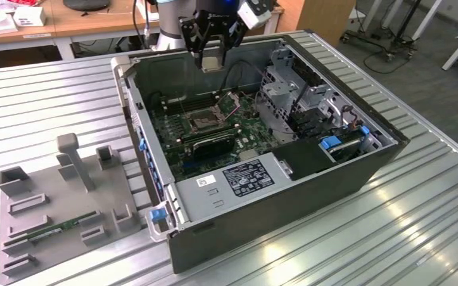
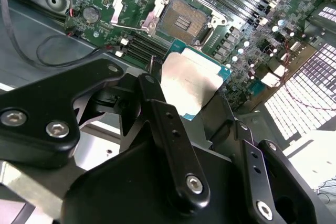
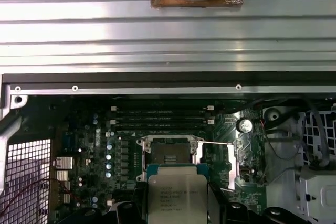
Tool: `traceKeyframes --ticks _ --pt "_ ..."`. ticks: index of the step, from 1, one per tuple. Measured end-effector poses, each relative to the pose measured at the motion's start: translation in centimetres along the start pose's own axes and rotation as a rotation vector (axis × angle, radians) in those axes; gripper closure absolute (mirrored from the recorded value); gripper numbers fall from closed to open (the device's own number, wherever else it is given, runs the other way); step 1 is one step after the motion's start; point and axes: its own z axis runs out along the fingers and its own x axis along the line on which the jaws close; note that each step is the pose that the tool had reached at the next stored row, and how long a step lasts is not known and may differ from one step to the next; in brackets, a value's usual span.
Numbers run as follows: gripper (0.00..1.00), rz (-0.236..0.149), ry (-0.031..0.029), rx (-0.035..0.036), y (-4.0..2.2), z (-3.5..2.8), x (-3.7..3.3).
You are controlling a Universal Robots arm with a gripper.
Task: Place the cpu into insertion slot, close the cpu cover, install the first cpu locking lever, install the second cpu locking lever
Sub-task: 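Place the cpu into insertion slot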
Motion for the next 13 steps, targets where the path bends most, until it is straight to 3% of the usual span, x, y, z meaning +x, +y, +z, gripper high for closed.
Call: traceKeyframes --ticks 8,13 --pt "0.46 0.004 -0.0003 0.0010 -0.06 0.68 -0.01" --pt "0.46 0.085 -0.0076 -0.0007 -0.09 0.95 -0.02"
